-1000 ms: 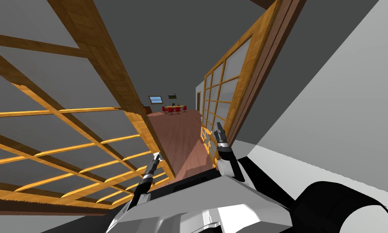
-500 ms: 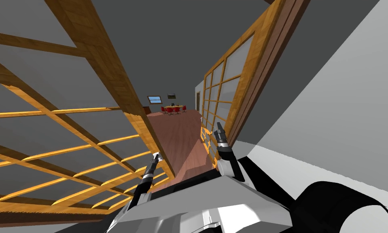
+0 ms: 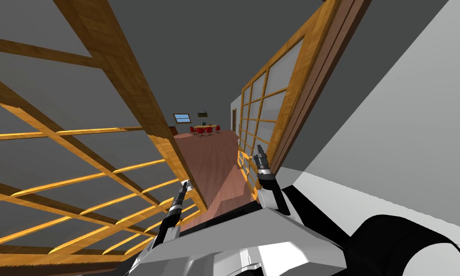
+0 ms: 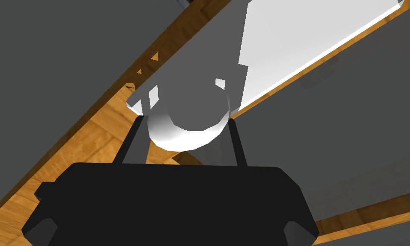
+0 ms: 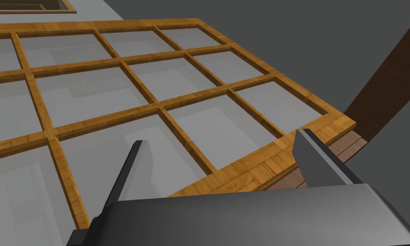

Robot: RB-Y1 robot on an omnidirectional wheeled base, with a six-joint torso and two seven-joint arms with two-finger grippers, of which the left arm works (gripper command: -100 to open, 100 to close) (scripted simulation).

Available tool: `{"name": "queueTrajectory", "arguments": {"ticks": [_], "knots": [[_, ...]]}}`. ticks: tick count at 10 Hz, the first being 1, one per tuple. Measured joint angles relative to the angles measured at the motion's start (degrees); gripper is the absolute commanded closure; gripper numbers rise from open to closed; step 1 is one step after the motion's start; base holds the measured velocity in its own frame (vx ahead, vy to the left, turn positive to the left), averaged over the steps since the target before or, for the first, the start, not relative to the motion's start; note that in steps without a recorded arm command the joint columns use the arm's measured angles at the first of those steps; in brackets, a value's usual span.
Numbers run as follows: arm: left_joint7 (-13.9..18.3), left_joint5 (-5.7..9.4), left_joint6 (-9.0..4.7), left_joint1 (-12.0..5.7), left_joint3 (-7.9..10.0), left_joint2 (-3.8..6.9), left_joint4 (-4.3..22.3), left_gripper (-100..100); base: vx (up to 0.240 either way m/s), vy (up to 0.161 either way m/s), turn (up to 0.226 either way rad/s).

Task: Push the door open

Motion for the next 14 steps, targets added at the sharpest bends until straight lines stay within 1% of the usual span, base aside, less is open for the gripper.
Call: {"name": "queueTrajectory", "arguments": {"ticks": [1, 2, 3, 4, 5, 6, 7, 8, 13, 14], "knots": [[1.58, 0.36, 0.42, 0.33, 0.47, -0.24, -0.76, 100, 0.04, 0.018, -0.02], [2.98, 0.53, 0.37, -0.03, 0.69, -0.31, -0.33, 100, 0.043, 0.022, -0.029], [4.42, 0.83, 0.44, 0.14, 1.09, -0.58, -0.74, 100, 0.036, 0.013, -0.013], [5.5, 0.99, 0.77, 0.55, 1.32, -0.66, -1.68, 100, 0.041, 0.01, -0.02], [6.89, 1.29, 0.63, 0.13, 1.72, -0.83, -1.13, 100, 0.03, 0.009, -0.016], [8.03, 1.46, 0.52, -0.02, 1.95, -0.78, -0.99, 100, 0.032, 0.021, -0.013], [9.58, 1.77, 0.12, -0.4, 2.38, -0.78, -0.46, 100, 0.048, 0.024, -0.046], [11.22, 2.18, 0.32, -0.15, 2.94, -1.01, -1.0, -100, 0.001, 0.019, -0.031], [18.83, 3.73, 0.44, -0.18, 2.59, -1.85, -1.4, -100, -0.035, 0.011, -0.022], [19.93, 3.91, 0.43, -0.21, 2.55, -1.94, -1.4, -100, -0.024, 0.005, -0.015]]}}
